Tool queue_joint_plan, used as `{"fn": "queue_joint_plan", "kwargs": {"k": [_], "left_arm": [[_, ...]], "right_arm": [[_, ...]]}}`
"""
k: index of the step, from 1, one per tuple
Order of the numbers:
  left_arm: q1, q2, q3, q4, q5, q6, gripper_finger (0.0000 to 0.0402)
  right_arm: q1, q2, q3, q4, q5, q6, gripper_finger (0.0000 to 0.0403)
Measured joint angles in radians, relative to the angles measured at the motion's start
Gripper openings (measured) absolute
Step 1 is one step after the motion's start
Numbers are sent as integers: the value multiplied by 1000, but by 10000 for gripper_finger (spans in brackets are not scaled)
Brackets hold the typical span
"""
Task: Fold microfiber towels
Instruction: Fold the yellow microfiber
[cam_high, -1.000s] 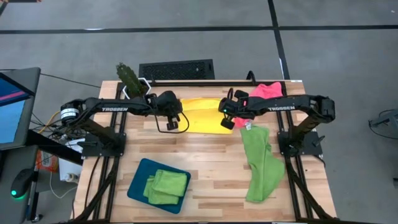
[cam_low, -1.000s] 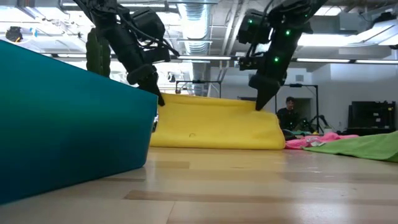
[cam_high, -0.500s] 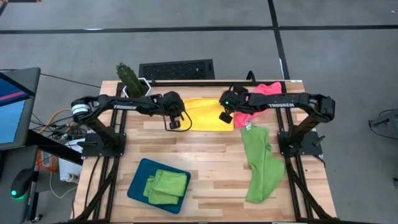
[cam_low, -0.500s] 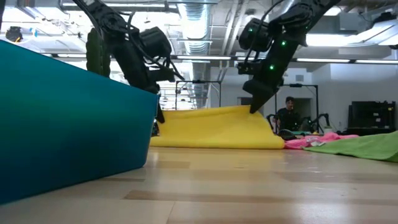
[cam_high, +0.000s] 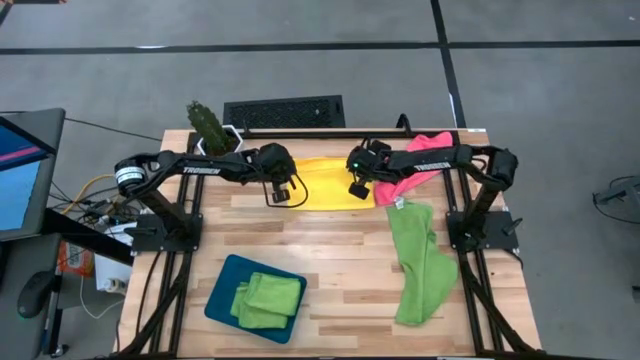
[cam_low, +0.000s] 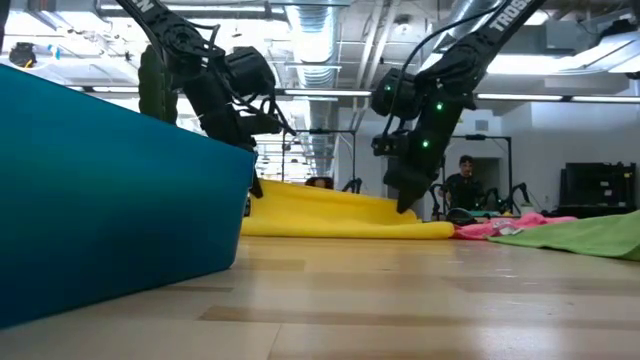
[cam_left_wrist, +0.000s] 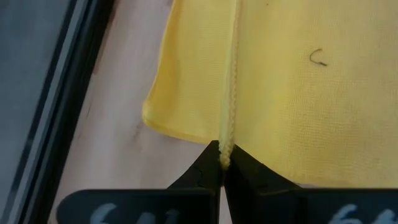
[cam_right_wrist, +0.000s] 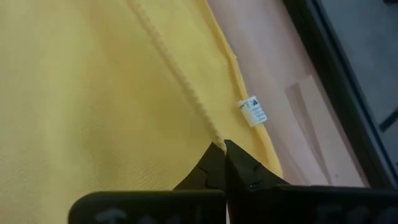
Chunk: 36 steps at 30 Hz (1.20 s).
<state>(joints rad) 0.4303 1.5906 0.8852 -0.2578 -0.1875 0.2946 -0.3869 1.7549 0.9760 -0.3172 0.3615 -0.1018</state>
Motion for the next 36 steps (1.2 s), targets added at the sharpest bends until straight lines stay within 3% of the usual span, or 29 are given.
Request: {"fn": "queue_joint_plan", "kwargs": {"k": [11, 18, 30, 36], "left_arm": [[5, -2, 17, 46, 20, 8, 0], [21, -2, 1, 48, 87, -17, 0], [21, 46, 0, 76, 93, -26, 0], [22, 84, -1, 113, 58, 4, 35]], "right_arm": [[26, -127, 0, -115, 37, 39, 9], [20, -70, 1, -109, 19, 68, 12], [32, -36, 1, -101, 37, 76, 21], [22, -32, -1, -108, 38, 78, 44]]}}
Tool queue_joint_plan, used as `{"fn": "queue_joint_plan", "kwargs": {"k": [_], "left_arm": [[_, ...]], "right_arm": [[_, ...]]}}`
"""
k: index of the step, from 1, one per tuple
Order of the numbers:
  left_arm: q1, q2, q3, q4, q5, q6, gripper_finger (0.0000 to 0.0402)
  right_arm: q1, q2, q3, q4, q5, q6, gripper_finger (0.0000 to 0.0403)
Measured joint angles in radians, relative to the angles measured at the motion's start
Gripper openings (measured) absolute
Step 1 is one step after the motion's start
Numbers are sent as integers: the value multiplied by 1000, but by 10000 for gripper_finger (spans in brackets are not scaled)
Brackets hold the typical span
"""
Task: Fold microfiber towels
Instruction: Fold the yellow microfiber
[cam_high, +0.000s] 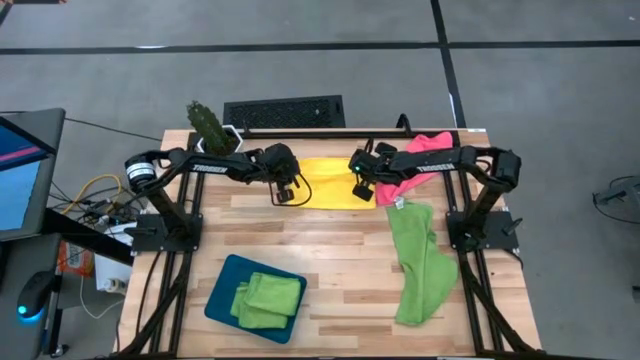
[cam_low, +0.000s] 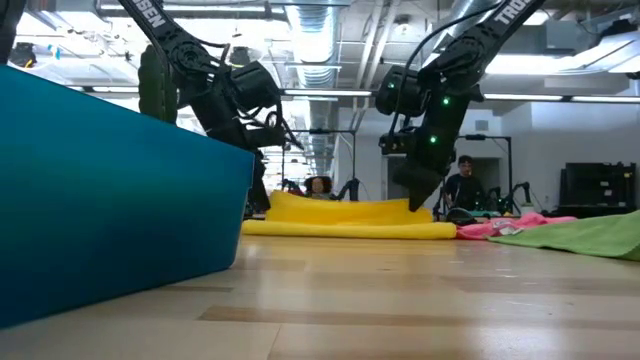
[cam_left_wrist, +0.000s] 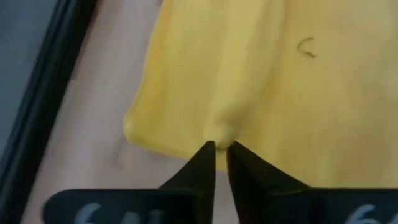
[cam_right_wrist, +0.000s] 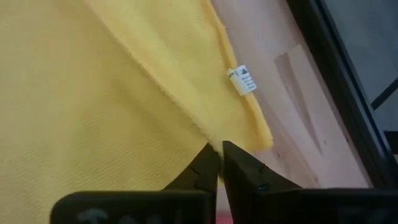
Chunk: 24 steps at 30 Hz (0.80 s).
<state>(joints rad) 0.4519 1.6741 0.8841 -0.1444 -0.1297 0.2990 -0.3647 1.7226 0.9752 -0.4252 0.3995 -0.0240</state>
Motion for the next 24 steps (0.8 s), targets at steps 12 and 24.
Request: {"fn": "queue_joint_plan", "kwargs": {"k": [12, 24], "left_arm": [[3, -3, 4, 35, -130, 49, 205], [103, -5, 5, 34, -96, -35, 250]], "right_arm": [[-76, 0, 0, 24, -1, 22, 146], [-115, 0, 0, 67, -5, -29, 230]]}}
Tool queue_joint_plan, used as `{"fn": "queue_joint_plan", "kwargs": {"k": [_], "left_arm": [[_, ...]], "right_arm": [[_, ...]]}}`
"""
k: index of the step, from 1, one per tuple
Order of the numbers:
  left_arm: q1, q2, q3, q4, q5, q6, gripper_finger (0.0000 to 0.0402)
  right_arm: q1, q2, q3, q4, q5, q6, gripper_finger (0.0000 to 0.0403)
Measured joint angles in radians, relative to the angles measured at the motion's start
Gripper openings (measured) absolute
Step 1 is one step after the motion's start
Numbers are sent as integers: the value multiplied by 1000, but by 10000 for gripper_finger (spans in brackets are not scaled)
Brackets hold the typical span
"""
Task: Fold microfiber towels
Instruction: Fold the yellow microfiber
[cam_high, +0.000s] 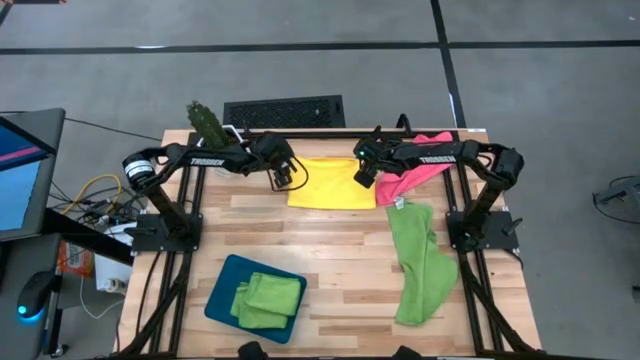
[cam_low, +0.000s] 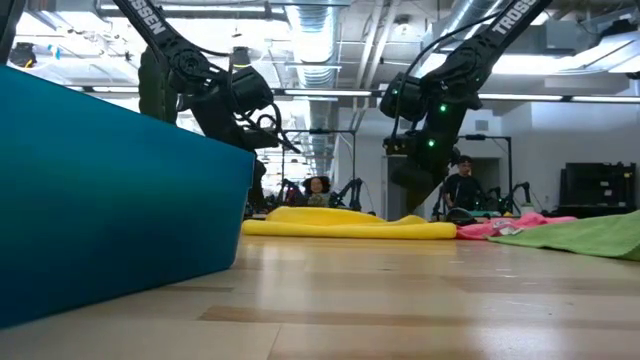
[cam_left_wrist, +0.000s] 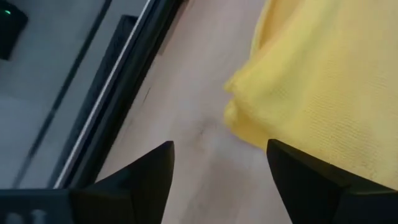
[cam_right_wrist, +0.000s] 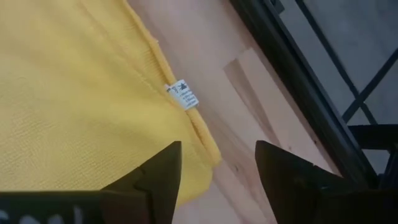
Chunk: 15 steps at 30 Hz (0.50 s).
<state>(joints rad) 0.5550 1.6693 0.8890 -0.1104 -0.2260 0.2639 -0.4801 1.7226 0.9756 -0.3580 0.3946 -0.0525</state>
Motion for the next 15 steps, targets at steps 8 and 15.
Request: {"fn": "queue_joint_plan", "kwargs": {"k": [8, 15], "left_arm": [[-7, -51, 1, 3, 410, 90, 240], [-51, -87, 1, -69, 588, 197, 242]], "right_arm": [[32, -65, 0, -19, -30, -25, 226], [139, -284, -1, -137, -129, -70, 226]]}}
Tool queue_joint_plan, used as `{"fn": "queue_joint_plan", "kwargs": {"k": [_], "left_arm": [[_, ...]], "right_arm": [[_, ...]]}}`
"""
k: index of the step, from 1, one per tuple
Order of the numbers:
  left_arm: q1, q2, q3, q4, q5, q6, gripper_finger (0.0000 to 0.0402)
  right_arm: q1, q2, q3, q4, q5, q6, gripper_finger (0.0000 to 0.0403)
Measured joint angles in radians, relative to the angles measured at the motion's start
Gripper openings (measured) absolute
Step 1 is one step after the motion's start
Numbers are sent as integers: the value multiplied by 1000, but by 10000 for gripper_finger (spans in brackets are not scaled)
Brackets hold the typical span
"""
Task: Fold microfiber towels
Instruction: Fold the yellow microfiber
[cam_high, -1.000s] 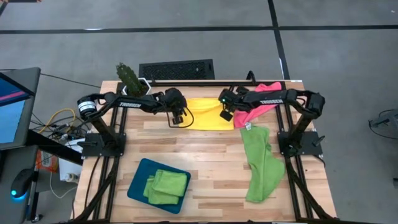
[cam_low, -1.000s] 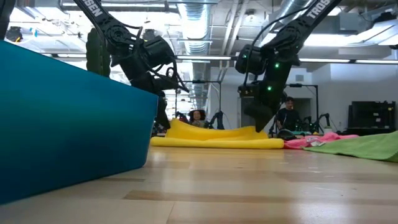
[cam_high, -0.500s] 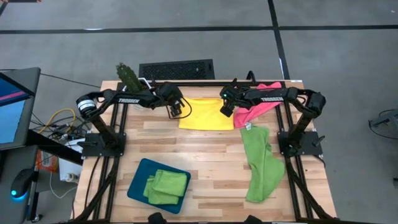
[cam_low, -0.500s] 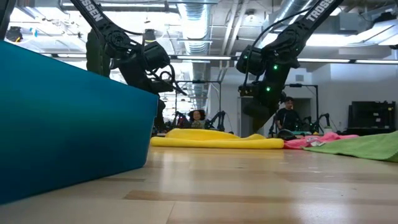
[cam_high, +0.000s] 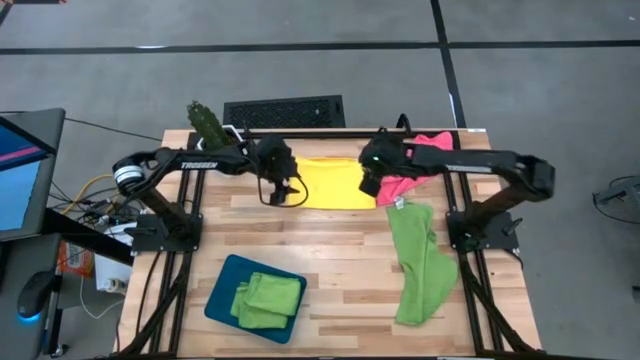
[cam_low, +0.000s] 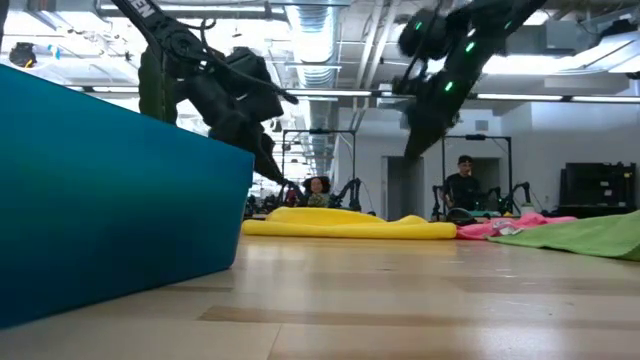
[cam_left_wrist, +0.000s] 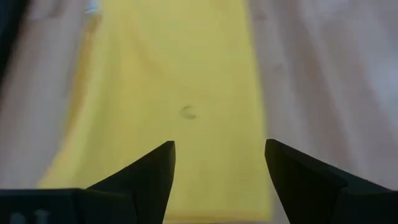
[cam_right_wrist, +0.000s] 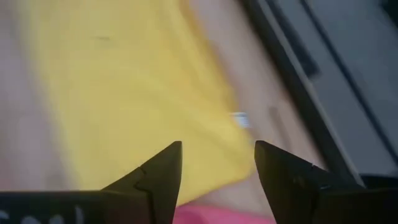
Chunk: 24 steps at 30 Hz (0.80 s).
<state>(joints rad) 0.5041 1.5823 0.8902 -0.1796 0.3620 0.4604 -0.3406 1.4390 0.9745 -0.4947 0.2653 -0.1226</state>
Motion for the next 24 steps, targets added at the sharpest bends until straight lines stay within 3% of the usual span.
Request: {"fn": "queue_joint_plan", "kwargs": {"k": [4, 11, 15, 24], "left_arm": [[-37, 0, -11, -16, 23, 51, 242], [-98, 6, -95, 48, -26, 111, 242], [-118, 6, -117, 70, -111, 134, 242], [-140, 7, -172, 105, -183, 176, 242]], "right_arm": [[68, -117, -131, 69, -71, 2, 226], [184, -191, -408, 395, -78, 9, 224], [209, -180, -465, 460, -75, 0, 224], [215, -89, -527, 508, -62, 36, 224]]}}
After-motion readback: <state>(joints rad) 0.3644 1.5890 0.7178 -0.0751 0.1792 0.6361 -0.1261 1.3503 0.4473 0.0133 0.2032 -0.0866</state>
